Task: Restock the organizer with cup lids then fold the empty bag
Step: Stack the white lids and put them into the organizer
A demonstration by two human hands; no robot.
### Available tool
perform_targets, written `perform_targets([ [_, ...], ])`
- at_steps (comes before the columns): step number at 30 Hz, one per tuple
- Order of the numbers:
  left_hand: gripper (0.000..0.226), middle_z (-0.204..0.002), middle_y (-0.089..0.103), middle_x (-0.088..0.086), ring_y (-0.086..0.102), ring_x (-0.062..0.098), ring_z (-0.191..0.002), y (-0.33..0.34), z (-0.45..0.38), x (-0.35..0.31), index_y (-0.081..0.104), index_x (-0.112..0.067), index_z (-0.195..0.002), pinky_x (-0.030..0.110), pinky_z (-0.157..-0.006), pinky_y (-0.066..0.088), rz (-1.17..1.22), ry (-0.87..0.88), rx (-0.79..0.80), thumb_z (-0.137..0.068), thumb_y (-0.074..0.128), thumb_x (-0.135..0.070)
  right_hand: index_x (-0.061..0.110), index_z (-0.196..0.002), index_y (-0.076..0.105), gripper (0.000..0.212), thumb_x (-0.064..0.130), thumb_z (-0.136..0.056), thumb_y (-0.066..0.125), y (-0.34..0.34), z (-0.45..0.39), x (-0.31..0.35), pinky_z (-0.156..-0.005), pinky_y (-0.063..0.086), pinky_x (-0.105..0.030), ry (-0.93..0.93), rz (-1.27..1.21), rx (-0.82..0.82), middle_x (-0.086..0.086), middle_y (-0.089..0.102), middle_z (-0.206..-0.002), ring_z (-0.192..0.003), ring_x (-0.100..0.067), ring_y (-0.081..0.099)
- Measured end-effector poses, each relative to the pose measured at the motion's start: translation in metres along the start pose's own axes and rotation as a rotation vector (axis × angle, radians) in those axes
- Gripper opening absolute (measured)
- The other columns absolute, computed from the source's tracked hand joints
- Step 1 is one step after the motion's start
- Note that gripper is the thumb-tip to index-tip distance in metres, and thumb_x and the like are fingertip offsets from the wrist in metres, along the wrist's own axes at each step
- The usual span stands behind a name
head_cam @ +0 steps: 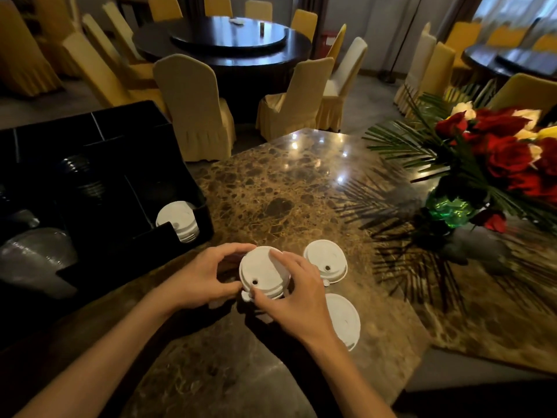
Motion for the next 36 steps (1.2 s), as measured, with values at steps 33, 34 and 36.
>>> perform_targets([
  [33, 0.066, -0.131, 0.064, -0.016, 0.056, -0.005, -0.124, 0.131, -0.018, -0.033, 0.054, -0.026, -0.136, 0.017, -0.103, 0.046, 0.05, 0.036, 0.117, -0.079, 0.081, -0.007, 0.039, -0.141, 0.057, 0.072, 0.055, -0.073, 0.076, -0.079, 0.08, -0.086, -0.104, 0.049, -0.024, 0.12, 0.029, -0.053, 0.023, 0.051, -0.134, -0.128, 0.001, 0.047],
  [34, 0.065, -0.131, 0.064, -0.016, 0.056, -0.005, -0.124, 0.131, -0.019, -0.033, 0.054, -0.026, -0.135, 0.018, -0.103, 0.047, 0.052, 0.034, 0.125, -0.079, 0.08, -0.006, 0.039, -0.14, 0.057, 0.072, 0.055, -0.073, 0.076, -0.079, 0.081, -0.086, -0.103, 0.049, -0.023, 0.126, 0.027, -0.063, 0.024, 0.051, -0.133, -0.127, 0.001, 0.047],
  [36, 0.064, -0.13, 0.064, -0.016, 0.056, -0.004, -0.124, 0.133, -0.02, -0.034, 0.054, -0.026, -0.134, 0.019, -0.102, 0.049, 0.012, 0.057, 0.131, -0.078, 0.08, -0.008, 0.039, -0.139, 0.058, 0.073, 0.056, -0.071, 0.076, -0.078, 0.082, -0.085, -0.103, 0.048, -0.022, 0.14, 0.039, -0.08, 0.024, 0.05, -0.13, -0.126, 0.001, 0.047],
])
Point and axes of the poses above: each hand's wrist, its own z-axis away from the middle knuckle, its own y-axis out of the palm, x = y × z, the point moved 5 cm from there along -z, towards the middle knuckle
